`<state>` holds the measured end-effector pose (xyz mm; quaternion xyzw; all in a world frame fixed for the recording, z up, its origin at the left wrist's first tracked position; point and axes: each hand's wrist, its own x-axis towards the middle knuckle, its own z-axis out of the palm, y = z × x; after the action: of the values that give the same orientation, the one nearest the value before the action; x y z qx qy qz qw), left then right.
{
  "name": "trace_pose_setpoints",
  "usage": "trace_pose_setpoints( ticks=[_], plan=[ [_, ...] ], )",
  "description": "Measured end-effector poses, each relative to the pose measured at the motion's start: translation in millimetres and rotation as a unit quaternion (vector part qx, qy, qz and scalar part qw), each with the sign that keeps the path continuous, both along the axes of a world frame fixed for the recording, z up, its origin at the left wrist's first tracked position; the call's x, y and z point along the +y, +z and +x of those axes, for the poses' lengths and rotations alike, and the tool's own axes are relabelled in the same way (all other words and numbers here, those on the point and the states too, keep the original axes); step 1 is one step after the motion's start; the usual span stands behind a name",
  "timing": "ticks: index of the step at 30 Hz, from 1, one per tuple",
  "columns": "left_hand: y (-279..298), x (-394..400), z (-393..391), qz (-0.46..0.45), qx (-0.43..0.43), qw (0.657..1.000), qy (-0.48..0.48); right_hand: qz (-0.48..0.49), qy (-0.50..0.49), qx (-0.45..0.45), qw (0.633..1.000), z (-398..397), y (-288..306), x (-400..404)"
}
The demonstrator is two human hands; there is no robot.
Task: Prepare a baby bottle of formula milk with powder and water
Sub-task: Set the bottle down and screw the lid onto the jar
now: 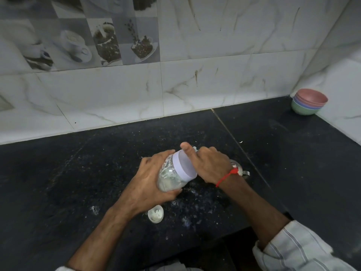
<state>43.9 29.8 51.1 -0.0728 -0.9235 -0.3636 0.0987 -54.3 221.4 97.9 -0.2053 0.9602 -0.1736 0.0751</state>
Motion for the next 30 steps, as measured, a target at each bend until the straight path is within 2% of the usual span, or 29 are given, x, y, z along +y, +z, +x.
trace_pose_setpoints(
  ticks=[2,4,6,7,8,10,12,13,14,16,17,18,20,22,25,28,30],
  plan=[
    [2.2,-1.3,-1.1,0.01,-0.01,1.0,0.005,-0.059,0.073,0.018,0.995,-5.9,2.3,13.1],
    [2.2,-4.9,-2.2,0.001,-0.027,1.0,0.008,-0.114,0.217,-0.023,0.969,-7.8,8.5,21.8],
    [0.3,-7.6,-1.4,-0.002,-0.044,0.999,0.005,-0.124,0.298,-0.066,0.944,-15.6,7.4,28.9],
    [-0.7,-7.1,-0.6,0.001,-0.05,0.999,0.0,-0.104,0.29,-0.056,0.95,-15.6,4.4,28.8],
    [-1.8,-5.3,-0.1,0.002,-0.053,0.999,-0.008,-0.065,0.252,-0.008,0.966,-11.5,5.0,27.0],
    [-3.3,1.8,1.3,0.009,-0.052,0.998,-0.022,0.011,0.14,0.15,0.979,-9.1,0.8,20.4],
    [-4.3,8.0,2.3,0.032,-0.048,0.998,-0.023,-0.029,0.104,0.247,0.963,-8.0,-1.0,18.1],
    [-4.3,9.5,2.7,0.044,-0.049,0.998,-0.018,-0.072,0.144,0.253,0.954,-9.9,-1.4,19.9],
    [-4.9,10.0,2.8,0.056,-0.052,0.997,-0.012,-0.103,0.213,0.223,0.946,-12.0,0.2,22.0],
    [-4.4,9.9,3.9,0.086,-0.067,0.994,-0.002,-0.085,0.344,0.11,0.929,-18.1,1.4,26.3],
    [-3.3,9.9,4.9,0.101,-0.077,0.992,-0.006,-0.07,0.365,0.096,0.923,-18.7,-4.7,26.5],
    [-2.7,10.0,5.1,0.106,-0.083,0.991,-0.013,-0.063,0.342,0.119,0.93,-14.7,-8.8,24.0],
    [-2.0,11.8,5.2,0.1,-0.091,0.991,-0.021,-0.045,0.207,0.214,0.954,-1.4,-13.2,12.5],
    [-2.3,12.8,5.9,0.092,-0.095,0.991,-0.013,-0.011,0.136,0.252,0.958,9.8,-12.8,2.0],
    [-4.2,6.9,7.2,0.114,-0.102,0.988,-0.001,-0.052,0.196,0.218,0.955,7.5,-4.2,5.2],
    [-2.0,-3.1,8.9,0.159,-0.126,0.979,-0.021,-0.063,0.334,0.181,0.923,-5.7,-6.1,10.2],
    [0.1,-3.0,8.5,0.161,-0.134,0.977,-0.039,-0.103,0.37,0.161,0.909,-11.7,-19.9,9.5]
  ],
)
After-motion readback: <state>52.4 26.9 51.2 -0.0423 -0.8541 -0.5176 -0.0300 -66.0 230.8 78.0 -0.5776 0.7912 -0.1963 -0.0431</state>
